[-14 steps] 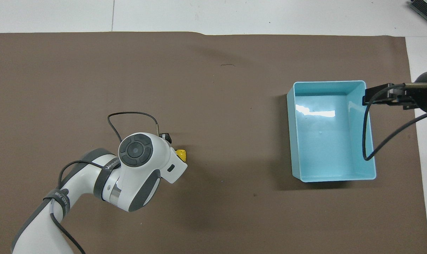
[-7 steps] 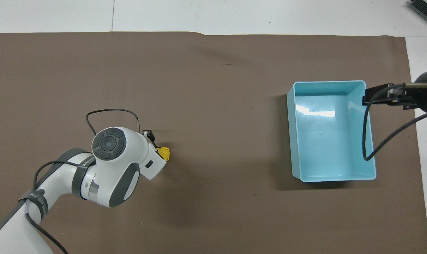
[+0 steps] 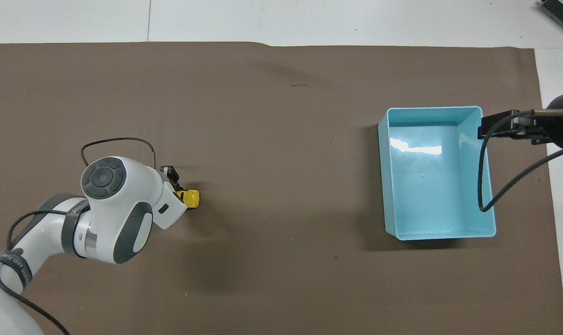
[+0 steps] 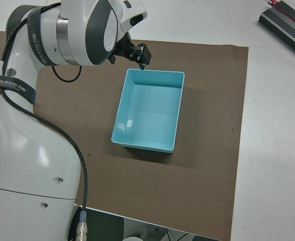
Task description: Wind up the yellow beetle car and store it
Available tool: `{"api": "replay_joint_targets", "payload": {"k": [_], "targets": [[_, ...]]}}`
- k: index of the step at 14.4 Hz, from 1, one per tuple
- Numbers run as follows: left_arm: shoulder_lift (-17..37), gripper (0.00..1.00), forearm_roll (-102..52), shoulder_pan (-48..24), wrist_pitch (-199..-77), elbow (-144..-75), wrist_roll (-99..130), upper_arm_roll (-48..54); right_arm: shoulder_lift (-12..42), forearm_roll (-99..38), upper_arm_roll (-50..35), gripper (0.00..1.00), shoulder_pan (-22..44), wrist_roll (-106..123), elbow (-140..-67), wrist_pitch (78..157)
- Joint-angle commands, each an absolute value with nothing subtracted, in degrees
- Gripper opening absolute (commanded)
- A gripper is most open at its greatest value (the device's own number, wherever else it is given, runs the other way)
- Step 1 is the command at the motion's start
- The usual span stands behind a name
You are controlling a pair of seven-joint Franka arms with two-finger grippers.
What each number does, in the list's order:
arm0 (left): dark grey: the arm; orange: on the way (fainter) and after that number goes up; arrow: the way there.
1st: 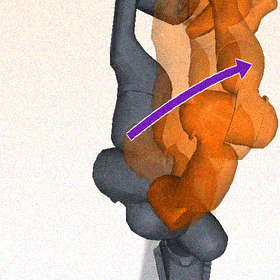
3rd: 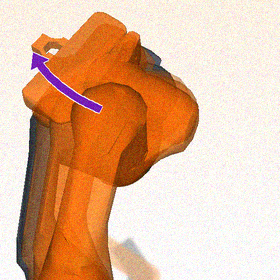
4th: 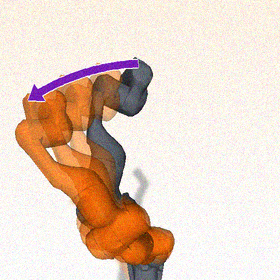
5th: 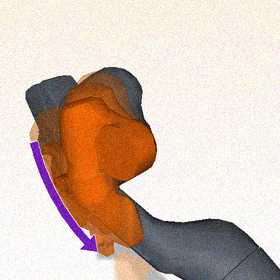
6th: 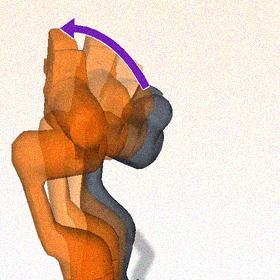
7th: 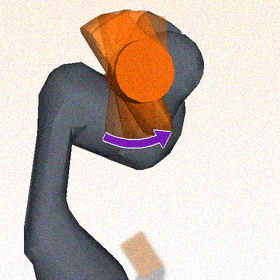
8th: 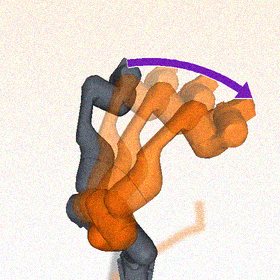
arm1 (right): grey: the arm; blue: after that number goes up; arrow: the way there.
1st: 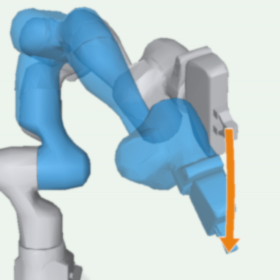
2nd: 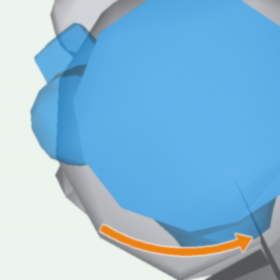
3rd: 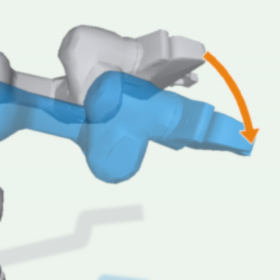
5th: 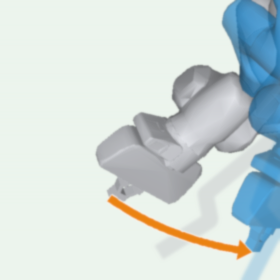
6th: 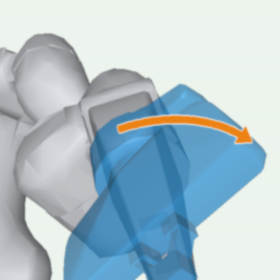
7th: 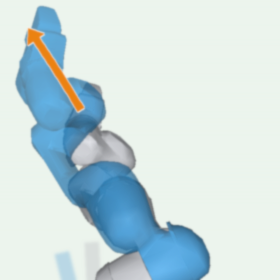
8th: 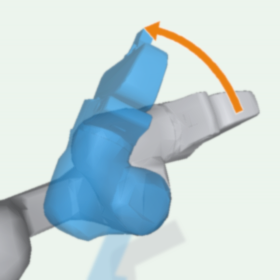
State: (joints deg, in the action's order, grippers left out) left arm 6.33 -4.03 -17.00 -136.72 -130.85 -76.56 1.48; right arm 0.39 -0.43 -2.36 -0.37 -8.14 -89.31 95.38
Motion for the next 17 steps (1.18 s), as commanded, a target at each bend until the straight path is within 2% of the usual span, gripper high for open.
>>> {"api": "replay_joint_targets", "payload": {"k": [1,8,9,10,11,17], "targets": [[9.75,0.00,-3.87,-12.93,-140.27,-131.31,-80.16,1.14,-0.18,-1.32,-2.72,1.00,-0.97,-8.61,-89.38,94.48],[9.84,0.00,-3.87,-9.76,-139.31,-131.31,-84.20,0.97,-0.18,-1.32,-2.72,1.00,-0.97,-8.61,-89.38,94.48],[9.84,0.05,-3.87,-9.84,-138.96,-130.87,-84.03,1.05,-0.18,-1.32,-2.72,1.00,-0.97,-8.61,-89.38,94.48],[9.67,0.67,-3.87,-10.28,-138.17,-130.52,-83.50,0.97,-0.18,-1.32,-2.72,1.00,-0.97,-8.61,-89.38,94.48],[9.58,1.00,-3.87,-10.46,-136.68,-129.82,-83.41,1.05,-0.18,-1.32,-2.72,1.00,-0.97,-8.61,-89.38,94.48],[5.89,1.00,-3.87,-10.81,-120.95,-118.84,-76.05,1.14,-0.18,-1.32,-2.72,1.00,-0.97,-8.61,-89.38,94.48]]}}
